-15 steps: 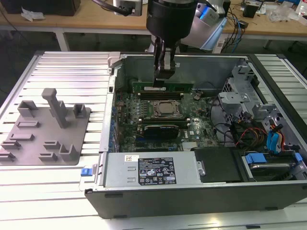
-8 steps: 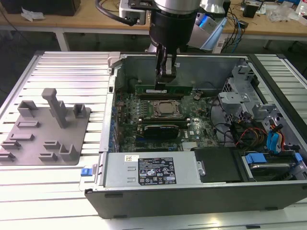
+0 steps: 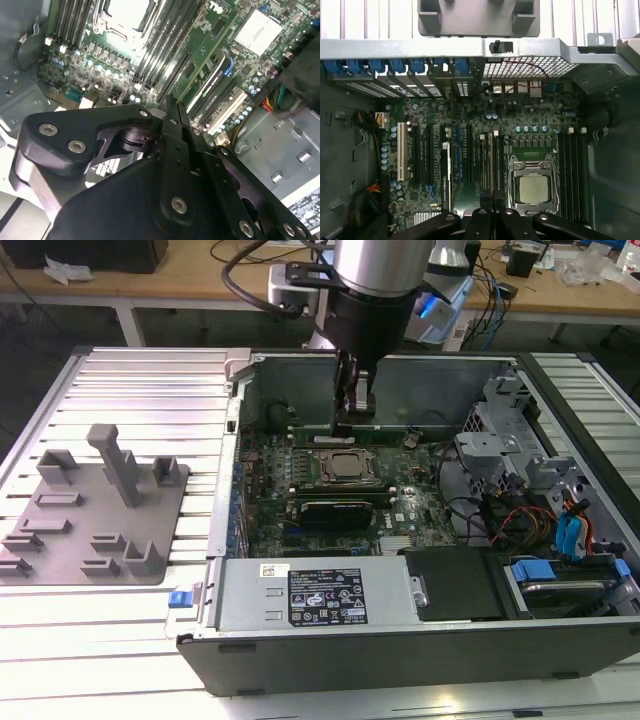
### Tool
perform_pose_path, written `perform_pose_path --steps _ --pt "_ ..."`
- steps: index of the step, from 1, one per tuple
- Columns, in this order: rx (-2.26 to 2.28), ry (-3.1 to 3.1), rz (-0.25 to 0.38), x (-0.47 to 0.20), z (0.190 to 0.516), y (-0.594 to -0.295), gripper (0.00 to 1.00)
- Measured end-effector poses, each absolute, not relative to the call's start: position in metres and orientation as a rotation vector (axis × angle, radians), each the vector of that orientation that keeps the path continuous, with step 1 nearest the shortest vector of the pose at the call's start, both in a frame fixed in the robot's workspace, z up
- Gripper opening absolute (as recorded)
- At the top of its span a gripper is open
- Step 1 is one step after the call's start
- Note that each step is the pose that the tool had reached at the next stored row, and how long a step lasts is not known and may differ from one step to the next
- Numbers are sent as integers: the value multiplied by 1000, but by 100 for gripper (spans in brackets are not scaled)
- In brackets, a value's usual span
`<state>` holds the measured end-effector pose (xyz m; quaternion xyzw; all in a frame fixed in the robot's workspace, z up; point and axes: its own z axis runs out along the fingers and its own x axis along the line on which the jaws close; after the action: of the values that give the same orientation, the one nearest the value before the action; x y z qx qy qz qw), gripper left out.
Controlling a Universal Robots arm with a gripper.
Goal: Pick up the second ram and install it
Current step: 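Pick up the second ram and move it above second insertion slot, then insert the second ram into the second slot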
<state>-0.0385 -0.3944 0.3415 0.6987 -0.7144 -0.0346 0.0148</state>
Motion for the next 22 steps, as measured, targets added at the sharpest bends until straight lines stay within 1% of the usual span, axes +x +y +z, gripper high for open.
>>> perform_pose_path --steps 6,10,22 --pt "2179 -2219 -108 -37 330 -390 9" --pt "2184 -2213 -108 -36 317 -386 9" --pt "2184 -2213 -108 -36 313 -385 9"
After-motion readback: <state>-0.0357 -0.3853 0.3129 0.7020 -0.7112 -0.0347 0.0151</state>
